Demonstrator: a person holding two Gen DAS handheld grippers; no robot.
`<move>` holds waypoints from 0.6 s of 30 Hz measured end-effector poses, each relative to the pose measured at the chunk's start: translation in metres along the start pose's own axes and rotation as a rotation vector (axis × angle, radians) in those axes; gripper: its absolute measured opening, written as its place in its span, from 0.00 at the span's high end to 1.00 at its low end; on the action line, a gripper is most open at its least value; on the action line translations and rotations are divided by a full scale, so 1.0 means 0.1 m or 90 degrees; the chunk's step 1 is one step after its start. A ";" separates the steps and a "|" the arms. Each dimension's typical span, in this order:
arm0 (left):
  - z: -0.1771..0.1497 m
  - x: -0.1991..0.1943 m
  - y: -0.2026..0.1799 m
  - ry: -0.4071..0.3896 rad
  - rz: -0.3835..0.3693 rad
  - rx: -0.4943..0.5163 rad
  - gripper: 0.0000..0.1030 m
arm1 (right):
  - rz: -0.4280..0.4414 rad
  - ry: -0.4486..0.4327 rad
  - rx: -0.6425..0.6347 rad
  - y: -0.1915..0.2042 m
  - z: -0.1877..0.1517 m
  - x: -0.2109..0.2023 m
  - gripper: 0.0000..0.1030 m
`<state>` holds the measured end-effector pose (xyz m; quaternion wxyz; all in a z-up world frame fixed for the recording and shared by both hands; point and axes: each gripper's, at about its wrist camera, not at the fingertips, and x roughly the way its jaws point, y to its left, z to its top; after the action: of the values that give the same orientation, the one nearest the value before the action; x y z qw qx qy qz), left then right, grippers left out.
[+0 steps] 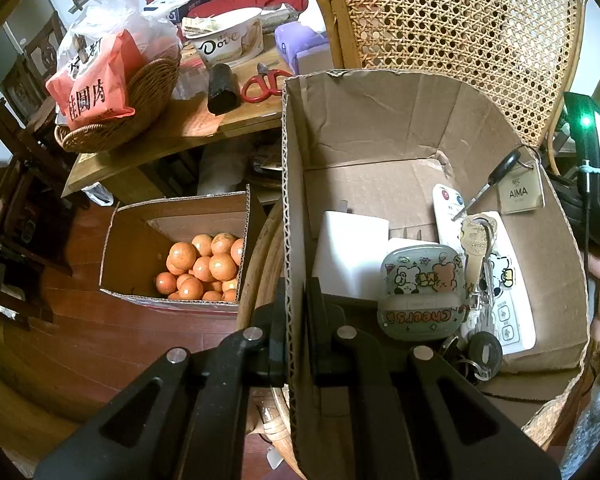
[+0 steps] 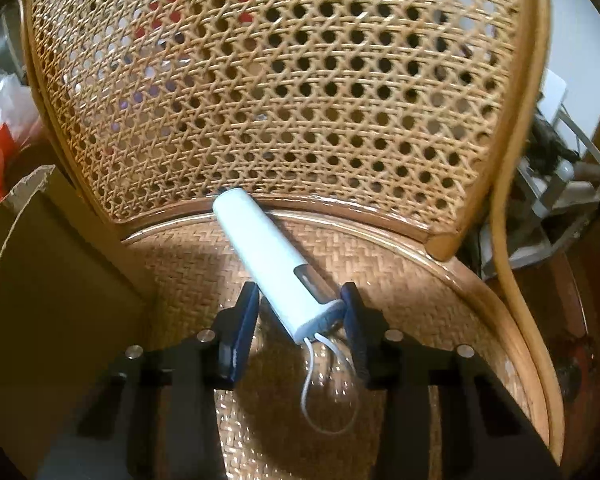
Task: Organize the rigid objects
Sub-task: 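Move the right tool to the white power bank and grasp it, then lift the power bank with its cable and carry it over the box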
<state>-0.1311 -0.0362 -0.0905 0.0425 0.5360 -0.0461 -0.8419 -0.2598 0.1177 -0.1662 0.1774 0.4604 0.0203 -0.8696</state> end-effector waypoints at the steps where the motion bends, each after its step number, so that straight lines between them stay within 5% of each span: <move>1: 0.00 0.00 0.00 0.000 -0.001 -0.001 0.93 | 0.004 0.000 0.003 0.00 -0.01 -0.02 0.61; 7: 0.00 -0.01 0.01 -0.003 -0.001 0.001 0.93 | 0.019 -0.038 -0.011 0.07 -0.08 -0.31 0.72; 18: 0.00 -0.01 0.03 -0.002 -0.006 -0.002 0.93 | 0.034 -0.075 0.017 -0.04 -0.16 -0.69 0.72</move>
<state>-0.1310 -0.0389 -0.0895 0.0390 0.5345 -0.0424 -0.8432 -0.2125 0.1451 -0.1201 0.1953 0.4113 -0.0137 -0.8902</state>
